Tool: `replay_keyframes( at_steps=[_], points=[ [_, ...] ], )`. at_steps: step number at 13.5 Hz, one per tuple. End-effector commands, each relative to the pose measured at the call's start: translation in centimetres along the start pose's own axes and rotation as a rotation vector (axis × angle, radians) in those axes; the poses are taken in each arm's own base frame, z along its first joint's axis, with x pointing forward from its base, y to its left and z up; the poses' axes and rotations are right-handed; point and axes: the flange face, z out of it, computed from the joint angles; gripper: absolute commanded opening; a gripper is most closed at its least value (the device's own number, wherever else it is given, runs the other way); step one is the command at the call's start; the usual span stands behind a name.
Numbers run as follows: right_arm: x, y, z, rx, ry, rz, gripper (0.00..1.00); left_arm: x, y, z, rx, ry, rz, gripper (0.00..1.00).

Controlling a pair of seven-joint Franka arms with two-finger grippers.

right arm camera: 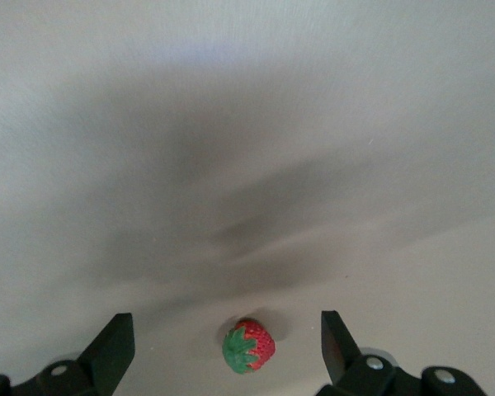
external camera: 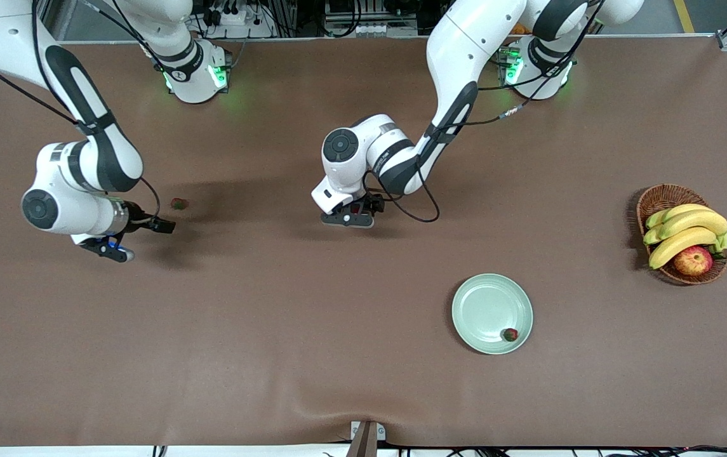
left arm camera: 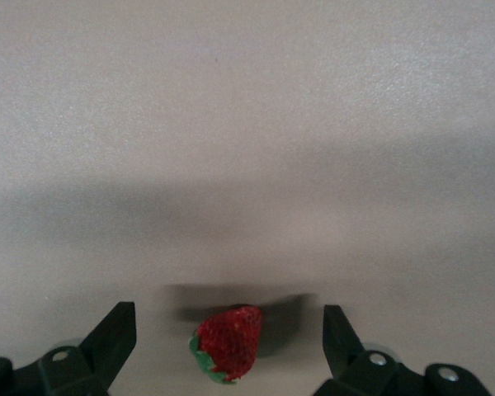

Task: Collect all strawberries into plate
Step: 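Grasp the third strawberry with the right gripper while the left gripper grasps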

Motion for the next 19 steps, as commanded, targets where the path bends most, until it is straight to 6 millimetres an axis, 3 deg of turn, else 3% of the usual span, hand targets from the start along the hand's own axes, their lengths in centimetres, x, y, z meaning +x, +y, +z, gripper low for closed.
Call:
replay_keyframes(
  at_steps=[1,3,5,8,13,14,15,16,19],
  points=[
    [-2.8,0.4,1.6,-0.018,0.013,-0.019,0.97,-0.1,0.5,0.2,0.007,0.015,0.001,0.95],
    [-3.8,0.5,2.4,-0.027,-0.003,-0.019,0.85,-0.2,0.6,0.1,0.003,0.010,-0.006,0.74],
    [-4.5,0.6,2.6,-0.035,-0.009,-0.022,0.63,-0.3,0.6,0.2,0.004,0.007,-0.014,0.56],
    [-4.5,0.5,2.8,-0.035,-0.009,-0.024,0.37,-1.0,0.7,0.8,0.019,-0.006,-0.005,0.53],
    [-4.3,0.2,3.1,-0.026,0.002,-0.029,0.41,-1.5,0.5,1.2,0.031,-0.016,-0.001,0.53],
    [-4.3,0.2,3.2,-0.026,0.000,-0.028,0.41,-1.5,0.5,1.1,0.029,-0.015,-0.002,0.41],
    [-4.3,0.2,3.4,-0.026,-0.005,-0.028,0.41,-1.5,0.5,1.0,0.030,-0.016,-0.004,0.12],
    [-4.3,0.1,3.5,-0.026,-0.006,-0.030,0.41,-1.5,0.4,0.9,0.040,-0.024,-0.003,0.00],
    [-4.3,0.1,3.8,-0.023,-0.008,-0.030,0.37,-1.1,0.1,0.1,0.040,-0.029,-0.014,0.00]
  ],
)
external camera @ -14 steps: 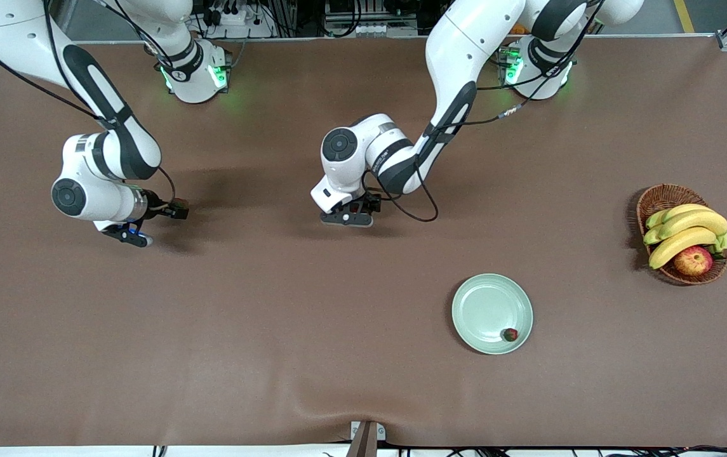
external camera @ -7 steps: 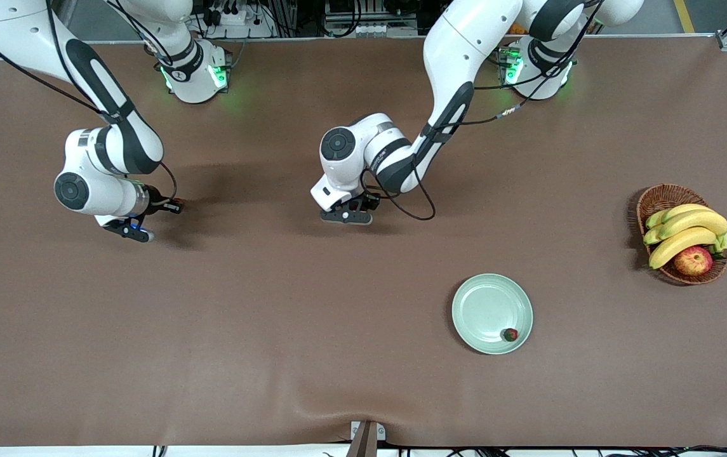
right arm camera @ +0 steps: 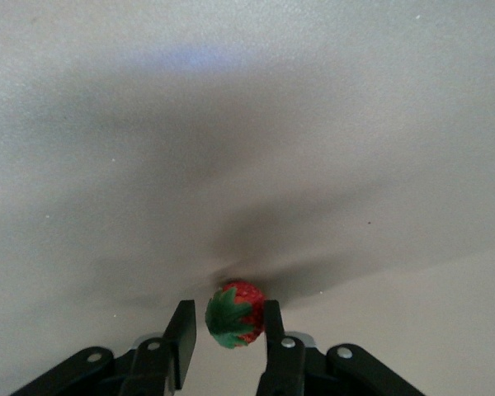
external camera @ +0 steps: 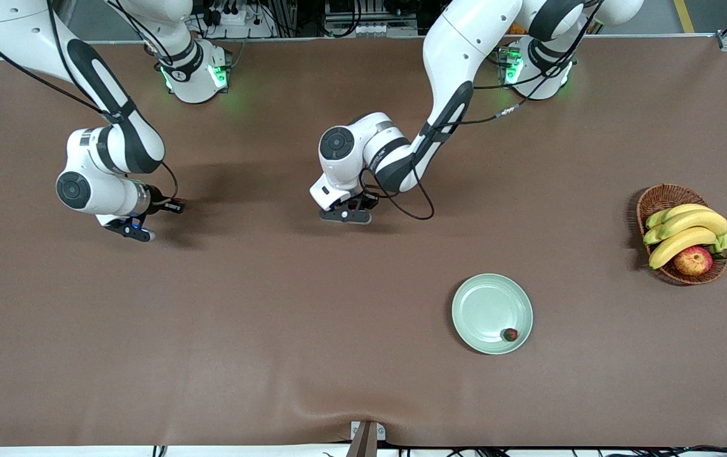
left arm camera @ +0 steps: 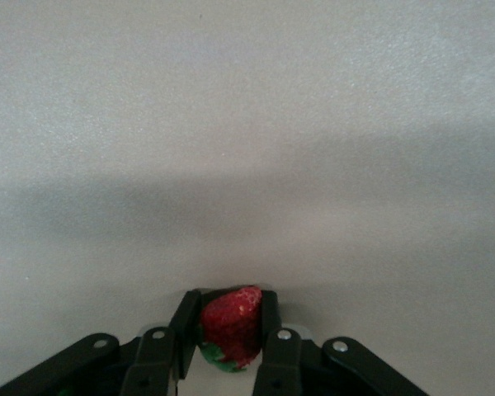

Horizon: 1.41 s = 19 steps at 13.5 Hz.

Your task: Collect all strawberries into plate

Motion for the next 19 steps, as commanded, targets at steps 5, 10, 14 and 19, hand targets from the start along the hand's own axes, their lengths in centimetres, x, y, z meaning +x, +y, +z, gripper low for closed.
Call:
replay_keyframes(
  at_steps=[5,10,14,19],
  points=[
    [-0.5,-0.3,0.0,-0.010,0.008,-0.015,0.00,9.1,-9.5,-8.6,-0.100,0.017,-0.259,0.00],
    [0.6,-1.8,-4.3,-0.035,-0.034,-0.006,0.00,18.1,-26.2,-12.1,-0.121,0.056,-0.514,0.00],
    [0.3,-7.5,-8.9,-0.019,-0.048,0.071,0.00,20.9,-33.4,-9.7,-0.112,0.060,-0.530,0.00],
    [-1.9,-18.2,-12.8,0.108,-0.038,0.213,0.00,22.1,-36.0,-4.5,-0.107,0.078,-0.459,0.00]
  ],
)
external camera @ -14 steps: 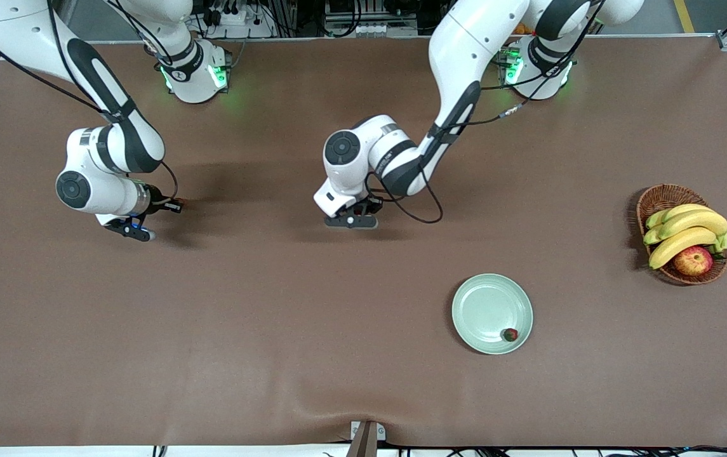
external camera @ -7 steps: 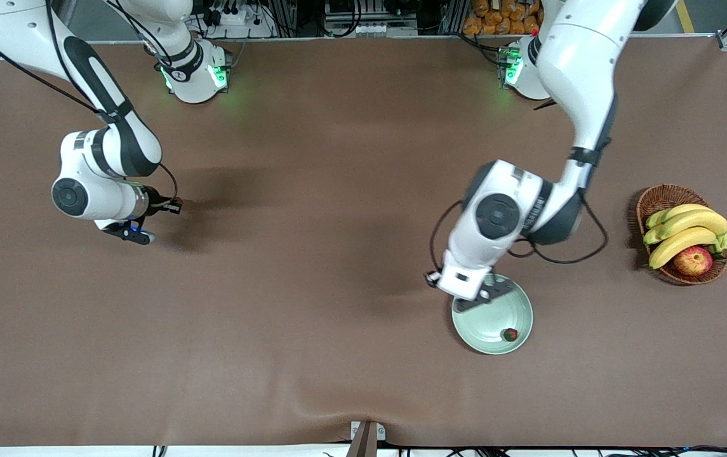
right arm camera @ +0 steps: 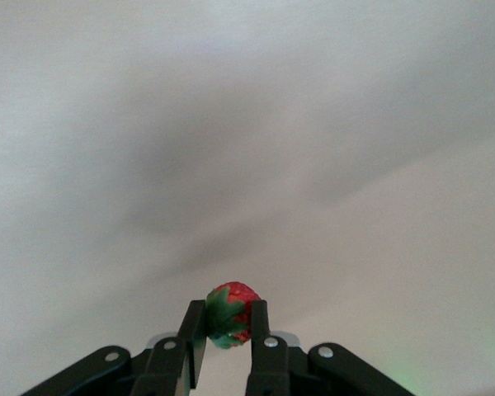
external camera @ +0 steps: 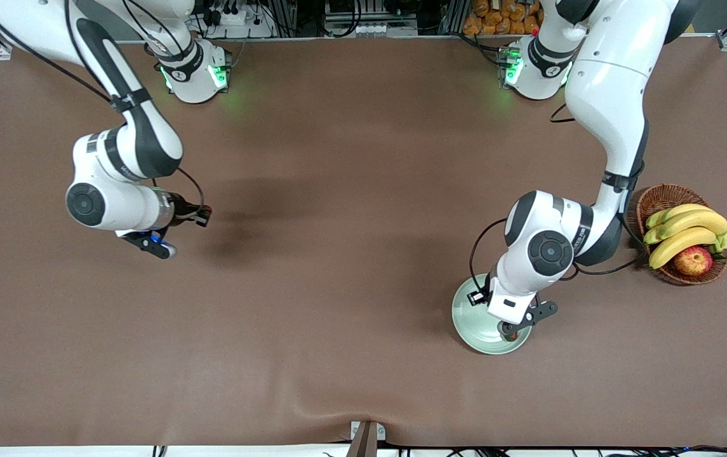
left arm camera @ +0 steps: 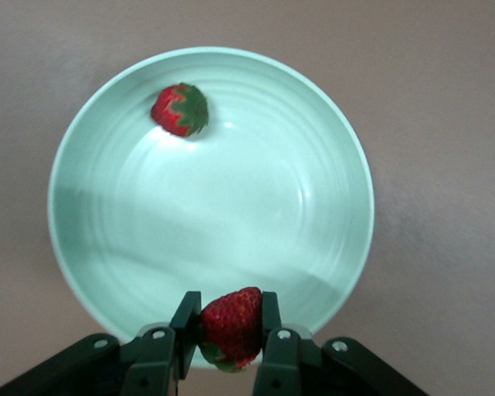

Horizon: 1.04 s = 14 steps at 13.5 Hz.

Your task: Collect all strawberries into plate

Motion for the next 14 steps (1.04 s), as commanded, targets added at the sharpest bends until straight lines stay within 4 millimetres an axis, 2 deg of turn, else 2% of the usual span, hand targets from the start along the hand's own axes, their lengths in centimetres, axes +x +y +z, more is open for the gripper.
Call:
replay_keyframes(
  at_steps=[1,2,3,4,6,8,9,12,14],
  points=[
    [-1.8,-5.2,-1.4,0.054,-0.017,0.085,0.00,0.9,-0.5,1.5,-0.016,0.031,0.039,0.00],
    [-2.5,-7.0,-1.7,0.075,-0.023,0.110,0.00,0.9,-0.5,1.8,-0.018,0.033,0.047,0.22],
    [-3.6,-9.3,-1.6,0.090,-0.034,0.134,0.00,0.9,-0.5,1.8,-0.017,0.034,0.053,0.90],
    [-4.9,-11.7,-1.7,0.103,-0.034,0.165,0.00,0.8,-0.3,1.8,-0.018,0.039,0.066,1.00],
    [-7.0,-15.8,-0.9,0.115,-0.036,0.216,0.00,1.1,-0.4,0.6,-0.019,0.058,0.102,1.00],
    [-9.0,-18.4,0.7,0.142,-0.021,0.244,0.00,1.3,-0.5,0.0,-0.019,0.064,0.106,1.00],
    [-10.2,-19.8,2.2,0.146,-0.021,0.263,0.00,1.1,-0.5,-0.1,-0.016,0.060,0.108,1.00],
    [-13.4,-23.2,6.7,0.171,-0.014,0.293,0.00,0.3,-0.6,-2.9,0.019,0.023,0.121,1.00],
    [-14.9,-24.4,8.9,0.169,-0.009,0.307,0.00,-0.4,-1.1,-4.3,0.043,-0.007,0.154,1.00]
  ],
)
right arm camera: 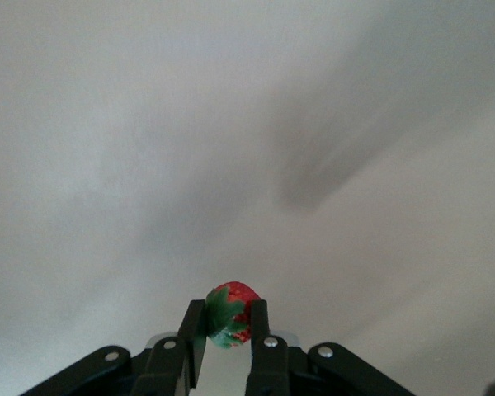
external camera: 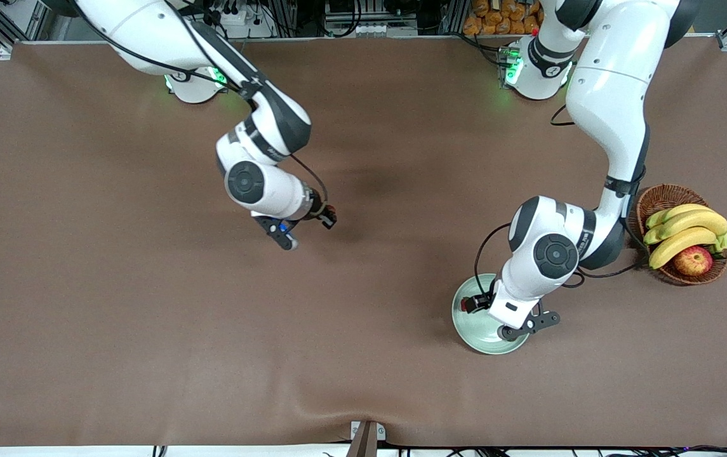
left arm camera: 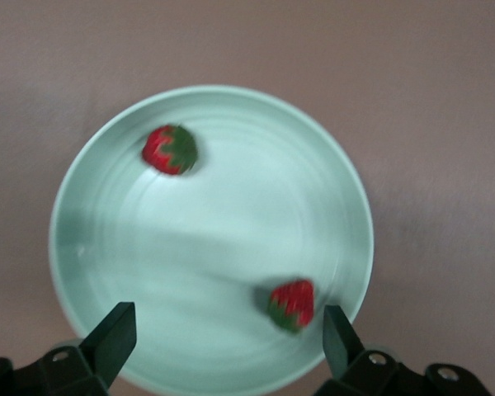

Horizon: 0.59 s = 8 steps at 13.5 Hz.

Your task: Collect all strawberries into plate

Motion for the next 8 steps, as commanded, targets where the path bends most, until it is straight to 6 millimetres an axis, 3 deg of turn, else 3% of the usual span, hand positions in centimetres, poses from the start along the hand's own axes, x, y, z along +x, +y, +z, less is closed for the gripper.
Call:
replay_keyframes(
  at_steps=[1,4,8],
  points=[
    [-1.7,-1.0,2.5,0.001,0.001,0.029,0.00,-1.5,-1.1,-3.1,0.032,-0.017,0.058,1.00],
    [-2.8,-1.0,5.0,-0.006,0.015,0.029,0.00,-2.6,-1.4,-4.4,0.028,-0.022,0.070,1.00],
    [-2.8,-0.7,7.9,-0.019,0.049,0.026,0.00,-3.5,-0.2,-4.3,0.011,-0.034,0.065,1.00]
  ],
)
